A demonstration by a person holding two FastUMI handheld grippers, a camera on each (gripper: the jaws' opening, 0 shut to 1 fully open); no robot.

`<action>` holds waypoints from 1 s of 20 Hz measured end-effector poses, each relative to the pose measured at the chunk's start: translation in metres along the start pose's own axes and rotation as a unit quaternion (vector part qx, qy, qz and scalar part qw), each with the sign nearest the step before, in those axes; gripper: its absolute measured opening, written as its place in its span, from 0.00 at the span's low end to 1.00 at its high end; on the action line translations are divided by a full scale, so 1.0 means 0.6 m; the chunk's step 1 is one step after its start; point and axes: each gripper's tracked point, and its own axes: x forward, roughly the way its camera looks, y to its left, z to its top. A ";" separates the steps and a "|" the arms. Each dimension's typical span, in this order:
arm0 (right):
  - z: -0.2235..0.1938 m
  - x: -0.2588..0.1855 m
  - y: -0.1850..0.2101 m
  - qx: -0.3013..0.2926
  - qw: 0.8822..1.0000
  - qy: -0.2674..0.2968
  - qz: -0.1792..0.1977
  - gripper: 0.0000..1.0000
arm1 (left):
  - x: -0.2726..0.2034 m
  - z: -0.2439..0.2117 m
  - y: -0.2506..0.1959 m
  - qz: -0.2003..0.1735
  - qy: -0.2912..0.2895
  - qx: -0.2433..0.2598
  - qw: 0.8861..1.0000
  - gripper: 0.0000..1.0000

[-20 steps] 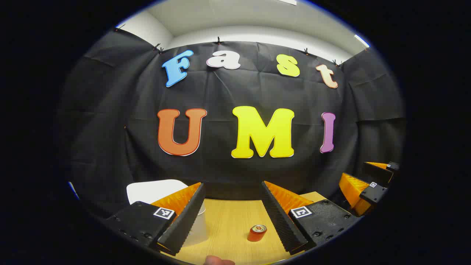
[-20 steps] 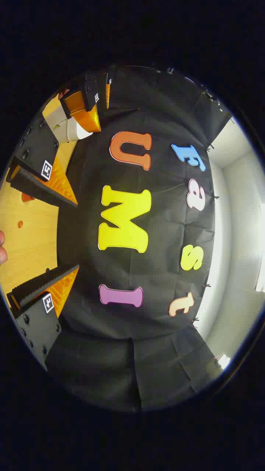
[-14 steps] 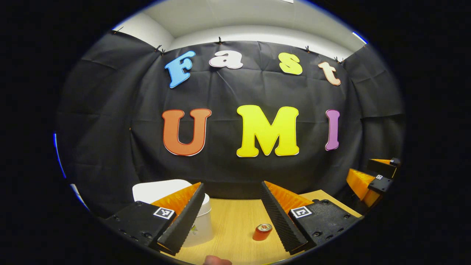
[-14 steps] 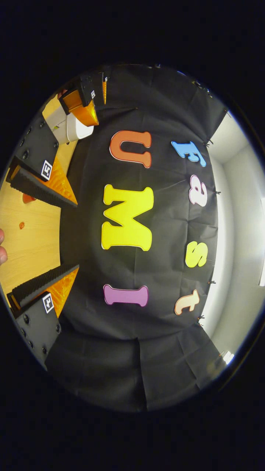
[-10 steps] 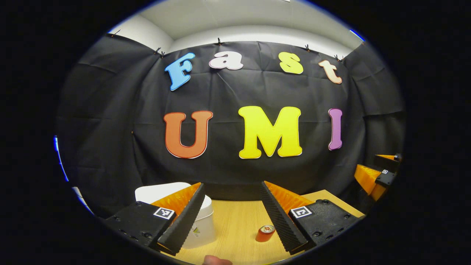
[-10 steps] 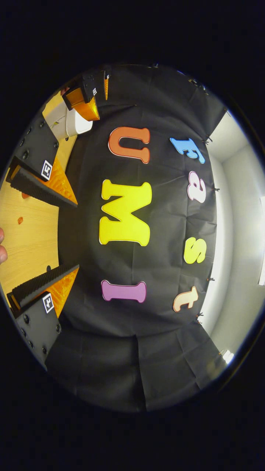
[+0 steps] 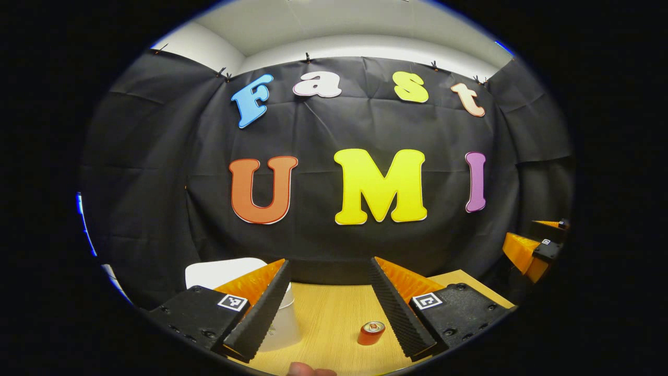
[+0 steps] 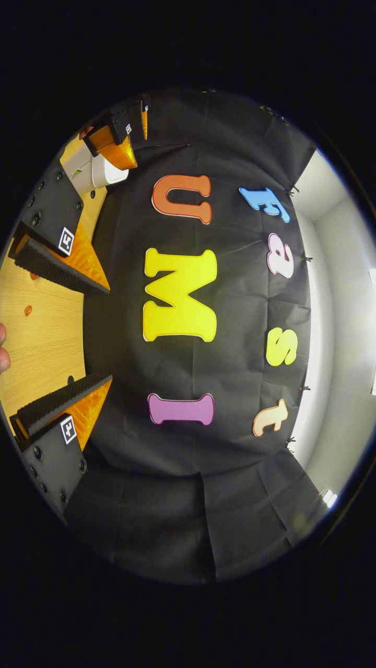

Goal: Press the lid of the desktop garbage bin to open it, pick up the crumpled paper on the desktop and throw it into the bin, then pick up the pop can on the desktop and drop it into the bin, and finally close the garbage bin lid.

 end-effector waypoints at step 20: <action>-0.016 -0.005 -0.032 0.006 1.000 0.017 0.025 0.94 | 0.058 0.006 0.098 0.096 0.013 -0.011 0.995 0.94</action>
